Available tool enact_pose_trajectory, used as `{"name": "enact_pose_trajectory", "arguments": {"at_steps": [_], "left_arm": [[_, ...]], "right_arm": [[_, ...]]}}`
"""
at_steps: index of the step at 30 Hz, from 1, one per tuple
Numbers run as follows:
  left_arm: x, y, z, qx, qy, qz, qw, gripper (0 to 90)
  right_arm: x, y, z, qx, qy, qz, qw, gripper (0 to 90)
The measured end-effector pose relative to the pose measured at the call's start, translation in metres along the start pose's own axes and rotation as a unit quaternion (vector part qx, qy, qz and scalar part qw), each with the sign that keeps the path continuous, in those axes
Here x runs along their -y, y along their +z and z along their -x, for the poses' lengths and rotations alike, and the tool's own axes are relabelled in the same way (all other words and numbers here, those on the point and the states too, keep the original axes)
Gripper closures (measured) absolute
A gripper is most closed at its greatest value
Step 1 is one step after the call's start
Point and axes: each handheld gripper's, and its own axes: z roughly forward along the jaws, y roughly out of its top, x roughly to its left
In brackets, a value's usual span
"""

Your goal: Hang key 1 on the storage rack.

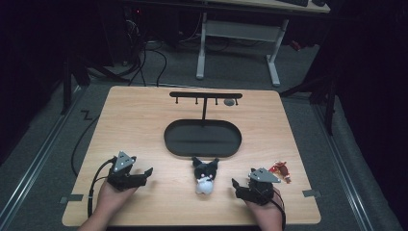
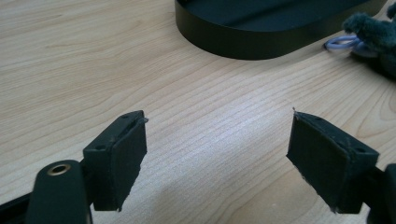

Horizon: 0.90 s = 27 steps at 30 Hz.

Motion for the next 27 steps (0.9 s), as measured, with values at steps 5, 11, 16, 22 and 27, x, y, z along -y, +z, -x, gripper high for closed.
{"name": "enact_pose_trajectory", "arguments": {"at_steps": [5,11,16,22,27], "left_arm": [[-0.002,-0.002,0.003,0.007,-0.001,0.004,1.0,19.2],[-0.003,-0.002,0.007,0.013,0.012,-0.003,0.9998,18.3],[-0.005,-0.002,0.008,0.016,0.012,0.007,0.9998,18.2],[-0.006,0.002,0.012,0.026,0.023,-0.004,0.9994,17.5],[-0.009,0.002,0.019,0.028,0.049,0.0,0.9984,17.9]], "right_arm": [[0.001,0.001,-0.005,0.006,-0.008,-0.002,0.9999,19.0],[0.0,0.0,-0.007,-0.002,0.0,-0.011,0.9999,18.6],[0.0,0.002,-0.007,-0.008,0.001,-0.017,0.9998,18.7],[-0.001,0.003,-0.003,-0.01,0.015,-0.02,0.9996,19.8],[-0.002,0.001,-0.001,-0.005,0.019,-0.026,0.9995,21.5]]}}
